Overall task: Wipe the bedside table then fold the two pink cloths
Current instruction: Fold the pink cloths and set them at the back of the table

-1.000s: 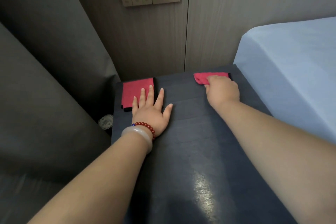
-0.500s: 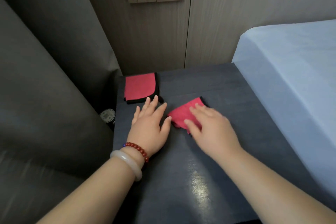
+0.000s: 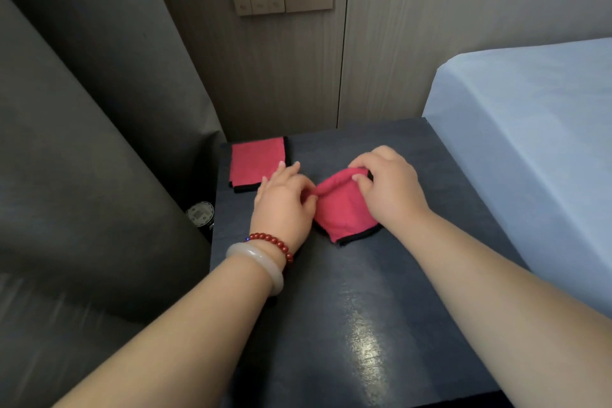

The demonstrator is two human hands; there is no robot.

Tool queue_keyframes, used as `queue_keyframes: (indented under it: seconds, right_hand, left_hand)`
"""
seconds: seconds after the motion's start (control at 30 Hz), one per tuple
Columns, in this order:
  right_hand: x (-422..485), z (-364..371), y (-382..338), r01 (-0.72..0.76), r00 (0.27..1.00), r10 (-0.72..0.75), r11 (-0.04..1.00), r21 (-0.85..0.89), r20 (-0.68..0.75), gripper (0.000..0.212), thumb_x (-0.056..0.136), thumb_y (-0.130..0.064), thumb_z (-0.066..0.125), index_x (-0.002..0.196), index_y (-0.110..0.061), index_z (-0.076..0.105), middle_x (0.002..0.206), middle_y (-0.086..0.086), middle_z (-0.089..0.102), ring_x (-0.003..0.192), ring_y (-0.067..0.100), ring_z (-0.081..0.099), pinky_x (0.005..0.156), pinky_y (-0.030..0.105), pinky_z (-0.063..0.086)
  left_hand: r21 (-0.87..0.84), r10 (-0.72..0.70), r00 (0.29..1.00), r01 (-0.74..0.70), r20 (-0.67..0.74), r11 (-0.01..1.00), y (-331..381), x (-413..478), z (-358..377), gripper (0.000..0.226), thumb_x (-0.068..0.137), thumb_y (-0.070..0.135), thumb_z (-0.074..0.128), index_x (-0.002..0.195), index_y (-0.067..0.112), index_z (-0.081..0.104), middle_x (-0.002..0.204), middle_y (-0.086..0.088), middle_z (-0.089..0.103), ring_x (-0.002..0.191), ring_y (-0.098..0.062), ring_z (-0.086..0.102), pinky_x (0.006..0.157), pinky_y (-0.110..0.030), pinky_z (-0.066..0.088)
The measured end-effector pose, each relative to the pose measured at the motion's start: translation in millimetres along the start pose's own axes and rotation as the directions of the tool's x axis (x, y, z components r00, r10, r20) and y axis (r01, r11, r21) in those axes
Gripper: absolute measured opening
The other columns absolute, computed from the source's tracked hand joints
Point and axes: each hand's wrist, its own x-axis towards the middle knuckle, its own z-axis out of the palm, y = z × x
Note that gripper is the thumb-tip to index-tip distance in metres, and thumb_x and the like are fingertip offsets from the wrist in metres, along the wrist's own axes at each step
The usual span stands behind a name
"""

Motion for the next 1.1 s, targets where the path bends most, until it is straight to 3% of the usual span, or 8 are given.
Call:
queue_keyframes:
  seconds: [0.2,0.33,0.47,0.6,0.8,0.9,1.0,1.1]
  right_hand:
    - [-5.2,-30.2,-24.2,0.156,0.973,-0.131,0.980,0.123,-0.190,0.017,0.090,-0.006,0.053,0.100,-0.019,0.057,0.111,-0.006,0.068,0.102,0.015,0.059,0.115,0.038,0.027]
    - [-43.9,-22.1,-1.0,0.237,0.972,-0.237,0.971,-0.025,-0.001,0.038,0.085,0.000,0.056,0.116,-0.021,0.064,0.110,-0.004,0.071,0.106,0.013,0.063,0.114,0.034,0.025]
    - [-94.8,-0.8,28.8,0.346,0.930,-0.315,0.925,-0.160,0.187,0.043,0.071,0.000,0.075,0.106,-0.025,0.072,0.110,-0.006,0.072,0.106,0.012,0.066,0.108,0.035,0.028]
    - [-102.8,-16.5,17.5,0.304,0.949,-0.298,0.952,-0.041,0.103,0.028,0.081,-0.007,0.065,0.102,-0.024,0.072,0.103,-0.009,0.073,0.105,0.009,0.066,0.105,0.028,0.032]
    - [-66.4,-53.5,-28.5,0.049,0.995,-0.019,0.953,0.300,-0.101,0.027,0.093,-0.005,0.046,0.110,-0.018,0.063,0.107,-0.010,0.061,0.101,0.000,0.052,0.087,0.002,0.032]
    - [-46.5,-41.8,-32.4,-0.056,0.996,0.071,0.969,0.241,-0.054,0.033,0.096,-0.010,0.042,0.123,-0.022,0.057,0.117,-0.005,0.057,0.105,0.009,0.053,0.086,0.013,0.037]
    - [-42.8,-22.5,-25.4,-0.152,0.985,0.148,0.988,0.040,0.094,0.049,0.097,-0.018,0.044,0.144,-0.030,0.035,0.140,0.000,0.042,0.118,0.022,0.050,0.093,0.036,0.045]
    - [-51.4,2.9,-22.4,0.004,0.988,0.019,0.988,-0.153,0.152,0.055,0.098,-0.022,0.042,0.150,-0.024,0.026,0.158,0.003,0.021,0.144,0.022,0.023,0.115,0.039,0.026]
  left_hand:
    - [0.127,0.252,0.934,-0.226,-0.254,0.966,30.0,7.4,-43.8,0.027,0.078,0.002,0.057,0.092,0.024,0.056,0.099,0.003,0.066,0.104,-0.021,0.059,0.112,-0.037,0.023]
    - [0.351,0.421,0.906,-0.387,-0.025,0.853,2.1,-23.6,-29.0,0.028,0.077,0.013,0.051,0.097,0.021,0.069,0.093,0.002,0.071,0.092,-0.022,0.067,0.106,-0.039,0.026]
    - [0.385,0.481,0.856,-0.515,0.188,0.766,-26.8,-67.7,-5.8,0.033,0.079,0.022,0.045,0.093,0.025,0.075,0.095,0.004,0.074,0.087,-0.016,0.071,0.100,-0.040,0.030]
    - [0.282,0.486,0.866,-0.499,0.117,0.820,-17.7,-72.8,-21.0,0.031,0.081,0.021,0.044,0.095,0.023,0.071,0.089,0.007,0.072,0.080,-0.015,0.070,0.102,-0.039,0.031]
    - [0.096,0.381,0.920,-0.373,-0.095,0.923,26.5,-36.8,-68.4,0.021,0.086,0.015,0.052,0.103,0.015,0.063,0.090,0.000,0.065,0.083,-0.023,0.060,0.078,-0.037,0.049]
    - [0.112,0.256,0.965,-0.249,-0.054,0.962,23.2,-17.0,-53.8,0.027,0.090,0.014,0.051,0.116,0.016,0.060,0.104,-0.006,0.064,0.094,-0.029,0.061,0.086,-0.044,0.049]
    - [0.264,-0.013,0.995,-0.013,0.095,0.965,17.2,-13.4,-26.7,0.054,0.096,0.020,0.044,0.149,0.019,0.031,0.150,-0.009,0.039,0.138,-0.032,0.034,0.116,-0.050,0.021]
    - [0.358,0.065,0.984,-0.120,0.164,0.926,24.1,-25.5,4.1,0.058,0.100,0.023,0.033,0.154,0.015,0.013,0.162,-0.003,0.011,0.149,-0.022,0.002,0.119,-0.041,0.000]
